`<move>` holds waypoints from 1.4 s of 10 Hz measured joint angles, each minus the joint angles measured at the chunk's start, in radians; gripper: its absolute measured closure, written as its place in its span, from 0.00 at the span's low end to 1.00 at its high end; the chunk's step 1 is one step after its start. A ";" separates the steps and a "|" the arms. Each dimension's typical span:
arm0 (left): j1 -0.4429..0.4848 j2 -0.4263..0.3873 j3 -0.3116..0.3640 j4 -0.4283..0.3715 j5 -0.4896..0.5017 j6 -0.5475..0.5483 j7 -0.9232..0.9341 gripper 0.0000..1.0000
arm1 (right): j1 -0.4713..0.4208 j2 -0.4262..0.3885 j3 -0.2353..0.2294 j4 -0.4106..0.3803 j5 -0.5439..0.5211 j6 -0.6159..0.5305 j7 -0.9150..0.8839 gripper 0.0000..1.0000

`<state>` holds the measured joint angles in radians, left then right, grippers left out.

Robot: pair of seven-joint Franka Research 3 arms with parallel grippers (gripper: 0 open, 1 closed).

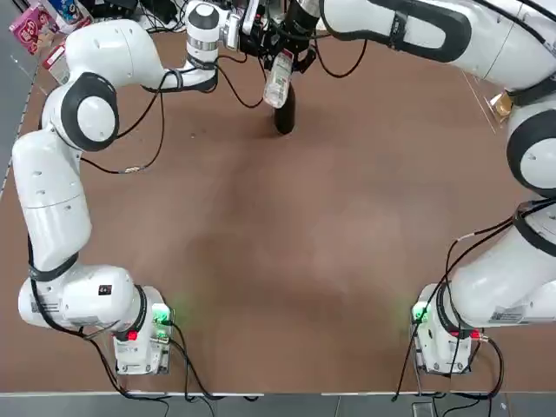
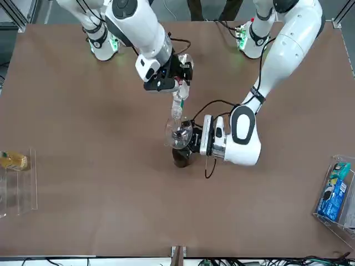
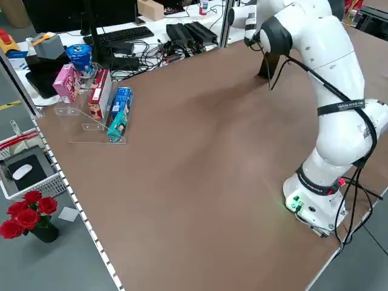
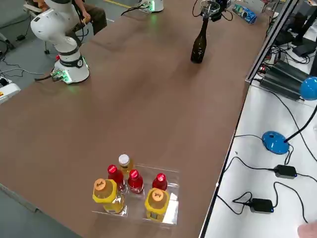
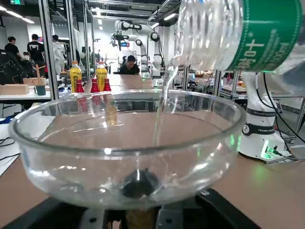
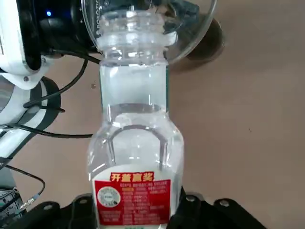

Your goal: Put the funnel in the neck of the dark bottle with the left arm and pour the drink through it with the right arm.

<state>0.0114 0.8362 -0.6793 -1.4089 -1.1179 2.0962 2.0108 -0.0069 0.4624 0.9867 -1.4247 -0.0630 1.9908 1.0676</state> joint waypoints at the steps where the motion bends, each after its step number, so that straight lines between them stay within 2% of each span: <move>1: 0.000 0.000 0.000 0.000 0.000 0.000 0.000 0.89 | 0.000 0.001 0.000 0.000 0.000 0.000 0.000 0.48; 2: 0.000 0.000 0.000 0.000 0.000 0.000 0.000 0.89 | 0.000 0.002 0.000 0.000 -0.009 -0.001 0.000 0.48; 5: 0.000 0.000 0.000 0.000 0.000 0.001 0.000 0.89 | 0.000 0.003 0.029 0.004 -0.169 -0.009 0.000 0.48; 8: 0.000 0.000 0.000 0.000 0.000 0.003 0.000 0.80 | -0.012 -0.032 0.039 0.014 -0.246 -0.112 -0.057 0.48; 12: 0.003 0.000 0.003 0.000 0.000 0.004 0.001 0.21 | -0.082 -0.105 0.027 0.013 -0.247 -0.235 -0.304 0.48; 13: 0.003 0.000 0.003 0.000 0.004 0.004 0.002 0.07 | -0.093 -0.118 0.004 0.013 -0.241 -0.243 -0.380 0.48; 14: 0.006 0.000 0.003 0.000 0.014 0.005 0.003 0.00 | -0.097 -0.134 -0.039 0.014 -0.212 -0.243 -0.463 0.48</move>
<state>0.0176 0.8363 -0.6766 -1.4089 -1.1041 2.1013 2.0141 -0.1042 0.3285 0.9475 -1.4110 -0.2755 1.7476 0.6051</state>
